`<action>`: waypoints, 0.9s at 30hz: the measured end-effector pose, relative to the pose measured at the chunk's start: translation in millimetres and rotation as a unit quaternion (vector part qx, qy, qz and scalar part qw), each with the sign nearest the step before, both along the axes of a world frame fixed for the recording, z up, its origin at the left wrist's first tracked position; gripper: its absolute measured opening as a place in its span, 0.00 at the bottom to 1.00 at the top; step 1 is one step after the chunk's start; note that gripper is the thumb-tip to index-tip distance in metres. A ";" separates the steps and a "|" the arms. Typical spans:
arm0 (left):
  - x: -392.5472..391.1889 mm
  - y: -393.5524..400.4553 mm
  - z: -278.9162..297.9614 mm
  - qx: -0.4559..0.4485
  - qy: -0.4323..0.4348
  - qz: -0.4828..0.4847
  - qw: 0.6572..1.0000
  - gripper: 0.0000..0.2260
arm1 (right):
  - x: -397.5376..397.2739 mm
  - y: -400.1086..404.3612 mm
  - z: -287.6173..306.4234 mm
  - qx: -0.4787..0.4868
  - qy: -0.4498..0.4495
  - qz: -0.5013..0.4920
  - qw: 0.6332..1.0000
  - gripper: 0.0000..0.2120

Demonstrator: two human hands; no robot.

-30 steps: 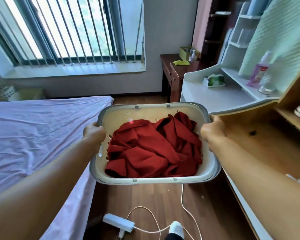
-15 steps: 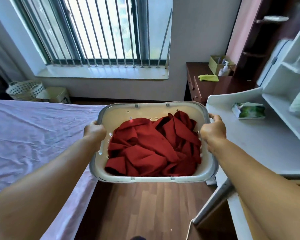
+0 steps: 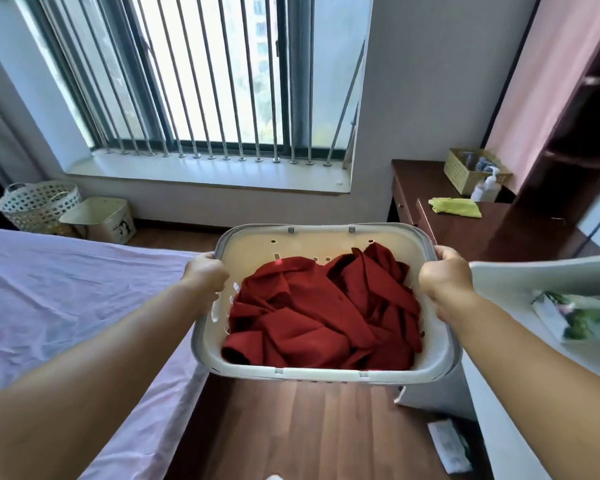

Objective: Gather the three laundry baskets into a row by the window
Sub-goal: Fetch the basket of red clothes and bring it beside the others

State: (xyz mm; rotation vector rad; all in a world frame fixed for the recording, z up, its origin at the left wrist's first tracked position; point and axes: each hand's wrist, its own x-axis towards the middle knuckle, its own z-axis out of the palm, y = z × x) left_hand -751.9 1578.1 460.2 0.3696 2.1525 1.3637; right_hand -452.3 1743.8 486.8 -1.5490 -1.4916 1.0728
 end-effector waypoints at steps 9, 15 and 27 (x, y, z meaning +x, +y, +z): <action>-150.7 161.2 16.0 0.024 0.026 0.030 0.999 0.20 | -149.5 148.6 6.1 -0.005 -0.009 -0.021 1.000 0.30; -210.7 247.3 9.5 0.014 -0.001 0.050 0.999 0.20 | -220.8 252.1 4.4 0.007 -0.005 -0.014 1.000 0.29; -346.0 403.0 23.8 0.024 0.016 0.189 0.982 0.18 | -430.1 478.5 -6.4 -0.016 -0.002 0.138 0.990 0.31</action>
